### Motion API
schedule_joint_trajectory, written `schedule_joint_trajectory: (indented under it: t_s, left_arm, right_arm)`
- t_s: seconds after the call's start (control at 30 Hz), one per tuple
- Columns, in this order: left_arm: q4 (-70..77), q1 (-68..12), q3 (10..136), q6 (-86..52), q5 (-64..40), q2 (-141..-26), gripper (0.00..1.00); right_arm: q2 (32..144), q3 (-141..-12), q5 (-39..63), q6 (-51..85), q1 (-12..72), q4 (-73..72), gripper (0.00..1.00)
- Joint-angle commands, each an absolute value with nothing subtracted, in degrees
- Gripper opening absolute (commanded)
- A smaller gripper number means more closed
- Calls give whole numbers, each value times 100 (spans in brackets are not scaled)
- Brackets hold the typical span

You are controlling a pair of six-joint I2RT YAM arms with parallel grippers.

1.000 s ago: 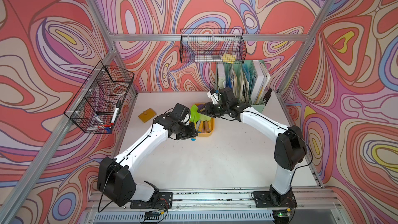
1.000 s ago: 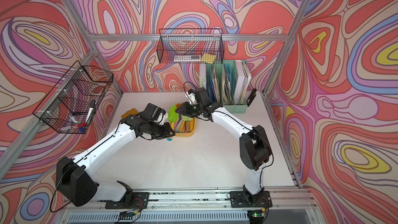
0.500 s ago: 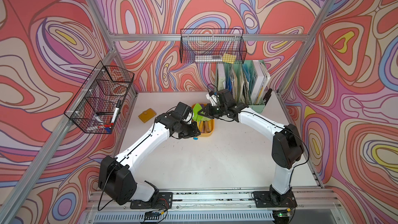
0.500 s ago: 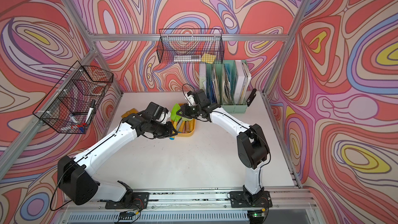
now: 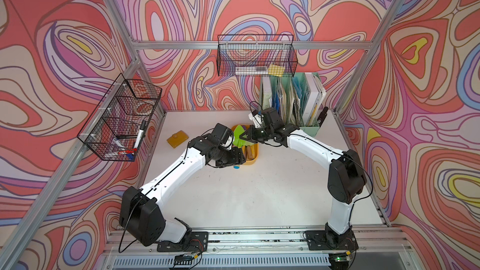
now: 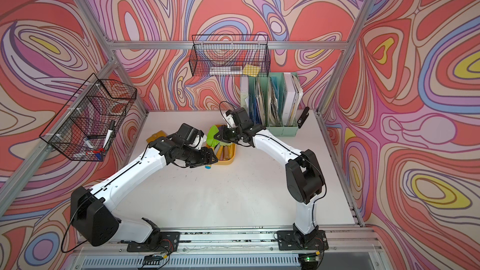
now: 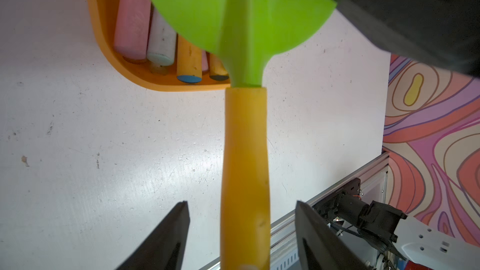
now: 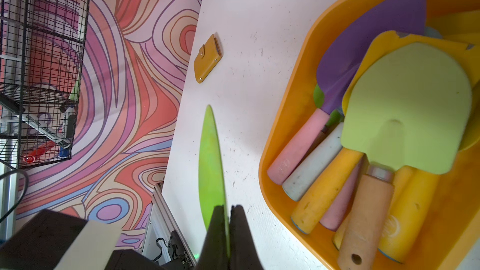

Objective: Put the shovel into the storage box
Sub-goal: Pick up the shovel from the center of the board, then place the shovel in the storage box.

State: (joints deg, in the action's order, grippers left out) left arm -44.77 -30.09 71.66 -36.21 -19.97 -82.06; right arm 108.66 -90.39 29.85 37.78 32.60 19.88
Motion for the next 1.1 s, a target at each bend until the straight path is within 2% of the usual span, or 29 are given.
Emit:
schedule_joint_trajectory:
  t_s: [0.0, 0.4, 1.07]
  left_arm:
    - [-4405, -3042, 7228, -3507, -1908, -8045, 85]
    - [-3973, -3048, 6705, -3393, -1749, -7394, 89]
    - [-3630, -3043, 6529, -3403, -1895, -7357, 89]
  right_arm:
    - [10956, -9184, 2940, 3754, 3261, 1924, 0]
    - [11743, -9846, 3202, 3147, 2935, 2193, 0]
    - [13034, -11036, 3564, 2190, 2492, 2796, 0]
